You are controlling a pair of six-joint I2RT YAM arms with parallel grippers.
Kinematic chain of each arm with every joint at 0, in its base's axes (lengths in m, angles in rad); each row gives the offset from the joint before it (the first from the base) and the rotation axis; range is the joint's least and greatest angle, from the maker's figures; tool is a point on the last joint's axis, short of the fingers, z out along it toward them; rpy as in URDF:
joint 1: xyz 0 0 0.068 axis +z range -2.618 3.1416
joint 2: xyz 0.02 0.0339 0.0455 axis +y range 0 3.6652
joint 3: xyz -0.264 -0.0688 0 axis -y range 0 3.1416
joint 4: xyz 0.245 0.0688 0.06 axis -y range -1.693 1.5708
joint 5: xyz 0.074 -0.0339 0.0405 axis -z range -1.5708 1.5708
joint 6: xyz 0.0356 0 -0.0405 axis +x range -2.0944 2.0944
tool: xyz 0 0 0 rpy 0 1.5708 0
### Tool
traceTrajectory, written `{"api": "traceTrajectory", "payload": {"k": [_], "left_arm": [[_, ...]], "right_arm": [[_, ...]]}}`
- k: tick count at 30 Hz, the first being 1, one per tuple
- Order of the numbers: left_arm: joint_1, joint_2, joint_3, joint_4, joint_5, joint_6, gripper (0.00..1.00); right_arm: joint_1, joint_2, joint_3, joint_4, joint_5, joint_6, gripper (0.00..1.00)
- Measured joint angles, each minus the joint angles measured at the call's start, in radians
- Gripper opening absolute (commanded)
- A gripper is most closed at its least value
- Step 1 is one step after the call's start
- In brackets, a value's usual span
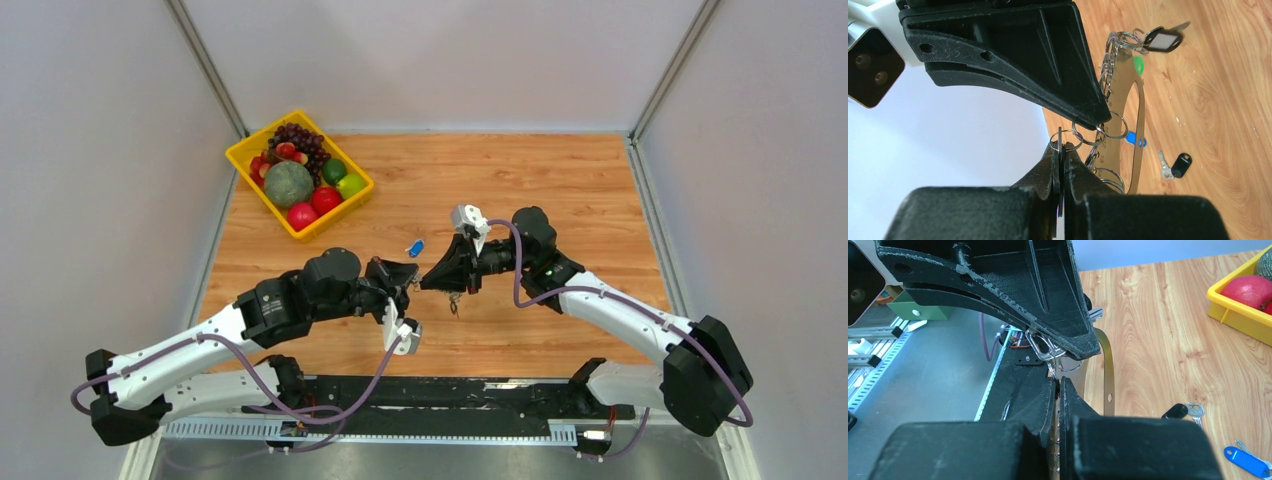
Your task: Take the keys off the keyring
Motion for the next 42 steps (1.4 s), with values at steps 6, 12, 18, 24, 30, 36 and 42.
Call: {"api": "traceTrajectory", "payload": {"k": [6,12,18,24,30,36,42], "left_arm": [[0.000,-0.023,-0.040,0.044,-0.011,-0.004,0.14],[0.000,-0.053,-0.087,0.119,-0.047,-0.022,0.31],[0.000,-0.055,-0.091,0.145,-0.060,-0.039,0.02],[-0.001,-0.049,-0.092,0.135,-0.060,-0.045,0.00],[-0.001,-0.051,-0.096,0.137,-0.061,-0.061,0.00],[0.000,-0.060,-0.111,0.150,-0.063,-0.095,0.00],[0.032,-0.059,-0.117,0.155,-0.011,-0.155,0.00]], "right_arm": [[0.000,0.000,0.000,-0.009,-0.002,0.000,0.00],[0.000,0.000,0.002,-0.051,-0.003,0.000,0.00],[0.000,-0.001,0.004,-0.058,-0.003,0.000,0.00],[0.000,-0.001,0.009,-0.062,-0.002,0.000,0.00],[0.000,-0.008,0.013,-0.086,-0.002,0.000,0.00],[0.000,-0.023,0.015,-0.116,-0.002,0.000,0.00],[0.000,-0.024,0.028,-0.149,-0.008,-0.001,0.00]]}}
